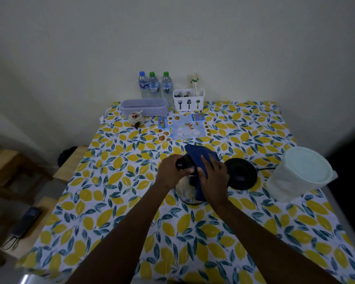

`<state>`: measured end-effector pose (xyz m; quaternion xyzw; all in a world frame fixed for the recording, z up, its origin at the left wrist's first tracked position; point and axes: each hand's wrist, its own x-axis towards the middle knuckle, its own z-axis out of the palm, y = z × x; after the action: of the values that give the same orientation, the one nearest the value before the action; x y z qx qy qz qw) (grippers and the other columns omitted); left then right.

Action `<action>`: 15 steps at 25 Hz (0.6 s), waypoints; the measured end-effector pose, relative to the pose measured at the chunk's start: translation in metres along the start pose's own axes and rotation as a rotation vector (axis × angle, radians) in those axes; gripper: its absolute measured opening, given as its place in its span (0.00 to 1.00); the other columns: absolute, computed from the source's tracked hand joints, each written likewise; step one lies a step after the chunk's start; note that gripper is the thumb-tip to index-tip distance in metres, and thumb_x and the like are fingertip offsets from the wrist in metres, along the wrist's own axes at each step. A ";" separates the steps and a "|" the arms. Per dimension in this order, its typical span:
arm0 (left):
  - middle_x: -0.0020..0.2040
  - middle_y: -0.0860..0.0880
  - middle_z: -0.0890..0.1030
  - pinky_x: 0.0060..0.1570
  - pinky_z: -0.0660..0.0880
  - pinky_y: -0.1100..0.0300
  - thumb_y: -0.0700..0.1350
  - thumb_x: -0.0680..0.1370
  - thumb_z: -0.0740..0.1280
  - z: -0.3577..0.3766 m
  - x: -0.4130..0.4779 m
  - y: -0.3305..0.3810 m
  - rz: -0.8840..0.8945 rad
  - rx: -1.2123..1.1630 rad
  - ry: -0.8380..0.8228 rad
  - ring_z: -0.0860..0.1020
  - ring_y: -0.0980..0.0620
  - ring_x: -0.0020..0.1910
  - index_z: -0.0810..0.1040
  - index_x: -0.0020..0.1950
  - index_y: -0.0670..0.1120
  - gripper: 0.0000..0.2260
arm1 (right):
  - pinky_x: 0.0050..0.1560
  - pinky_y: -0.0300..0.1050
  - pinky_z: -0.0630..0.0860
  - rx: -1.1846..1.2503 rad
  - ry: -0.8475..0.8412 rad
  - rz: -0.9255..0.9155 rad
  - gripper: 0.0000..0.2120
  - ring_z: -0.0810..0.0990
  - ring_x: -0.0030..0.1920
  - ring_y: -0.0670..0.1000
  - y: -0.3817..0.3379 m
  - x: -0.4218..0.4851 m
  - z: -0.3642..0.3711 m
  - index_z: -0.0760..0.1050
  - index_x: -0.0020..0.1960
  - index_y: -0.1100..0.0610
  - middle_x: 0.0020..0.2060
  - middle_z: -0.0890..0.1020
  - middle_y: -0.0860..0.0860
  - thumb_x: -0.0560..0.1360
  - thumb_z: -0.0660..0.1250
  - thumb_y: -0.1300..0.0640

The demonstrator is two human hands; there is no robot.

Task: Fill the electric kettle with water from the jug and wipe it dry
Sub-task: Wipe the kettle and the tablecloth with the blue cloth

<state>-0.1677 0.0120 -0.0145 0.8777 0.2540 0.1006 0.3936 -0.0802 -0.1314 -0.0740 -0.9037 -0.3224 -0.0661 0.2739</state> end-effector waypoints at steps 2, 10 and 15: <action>0.57 0.42 0.81 0.58 0.76 0.46 0.52 0.72 0.74 -0.001 0.001 0.000 -0.009 0.005 -0.017 0.79 0.43 0.56 0.77 0.62 0.41 0.23 | 0.56 0.63 0.73 -0.026 -0.056 0.029 0.22 0.71 0.64 0.65 -0.005 0.015 -0.004 0.67 0.73 0.49 0.70 0.72 0.55 0.81 0.56 0.44; 0.53 0.43 0.80 0.51 0.76 0.48 0.54 0.71 0.75 -0.002 0.004 -0.002 -0.050 0.053 -0.032 0.78 0.44 0.51 0.77 0.60 0.42 0.23 | 0.53 0.53 0.73 0.251 -0.440 0.217 0.23 0.79 0.54 0.63 -0.003 0.089 -0.026 0.77 0.59 0.60 0.54 0.81 0.61 0.82 0.53 0.44; 0.52 0.42 0.80 0.49 0.76 0.46 0.55 0.71 0.74 0.000 0.005 -0.004 -0.036 0.074 -0.018 0.78 0.43 0.49 0.78 0.57 0.42 0.22 | 0.57 0.55 0.72 0.104 0.000 -0.056 0.17 0.76 0.56 0.60 0.018 0.006 -0.011 0.75 0.63 0.58 0.58 0.80 0.57 0.80 0.62 0.49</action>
<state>-0.1644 0.0168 -0.0173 0.8879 0.2697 0.0760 0.3649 -0.0635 -0.1452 -0.0714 -0.8788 -0.3506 -0.0572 0.3185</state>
